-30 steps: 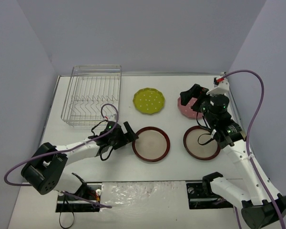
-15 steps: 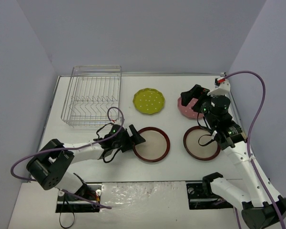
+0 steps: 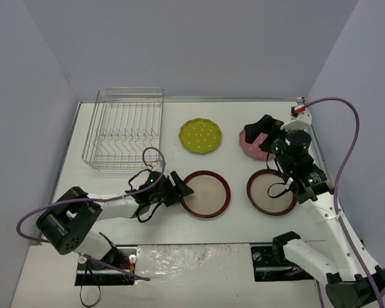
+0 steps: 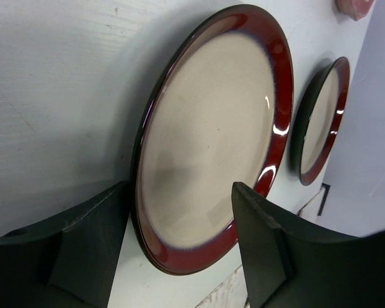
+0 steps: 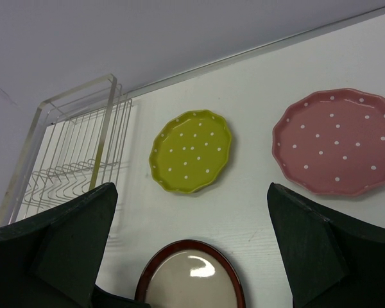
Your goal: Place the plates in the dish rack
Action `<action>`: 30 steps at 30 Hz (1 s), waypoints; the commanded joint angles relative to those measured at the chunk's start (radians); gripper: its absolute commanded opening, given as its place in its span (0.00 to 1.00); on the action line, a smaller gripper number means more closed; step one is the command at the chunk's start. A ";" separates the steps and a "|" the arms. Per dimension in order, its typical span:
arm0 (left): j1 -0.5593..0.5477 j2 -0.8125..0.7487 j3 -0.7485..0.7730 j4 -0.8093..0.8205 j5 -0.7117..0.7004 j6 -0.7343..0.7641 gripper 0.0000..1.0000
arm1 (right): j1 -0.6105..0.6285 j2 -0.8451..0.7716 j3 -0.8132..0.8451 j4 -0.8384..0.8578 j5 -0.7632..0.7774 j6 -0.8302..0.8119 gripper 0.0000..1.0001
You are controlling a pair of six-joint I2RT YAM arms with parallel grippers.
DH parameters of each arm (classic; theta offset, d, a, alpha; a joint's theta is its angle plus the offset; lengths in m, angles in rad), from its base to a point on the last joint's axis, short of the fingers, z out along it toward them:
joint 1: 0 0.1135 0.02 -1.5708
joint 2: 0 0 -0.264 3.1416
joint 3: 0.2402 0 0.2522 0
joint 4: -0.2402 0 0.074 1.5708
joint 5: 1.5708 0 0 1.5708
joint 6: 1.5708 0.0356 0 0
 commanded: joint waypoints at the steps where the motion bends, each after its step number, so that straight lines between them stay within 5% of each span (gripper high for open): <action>1: -0.023 0.073 -0.030 0.010 0.028 -0.018 0.52 | 0.007 -0.018 0.003 0.057 0.025 0.008 1.00; 10: -0.028 0.132 -0.046 0.066 0.024 -0.039 0.35 | 0.007 -0.025 0.002 0.054 0.032 0.008 1.00; 17: -0.032 0.129 -0.040 0.027 0.007 -0.016 0.00 | 0.009 -0.026 0.003 0.054 0.033 0.009 1.00; 30: -0.070 -0.192 0.168 -0.434 -0.180 0.257 0.00 | 0.010 -0.028 0.004 0.049 0.039 0.002 1.00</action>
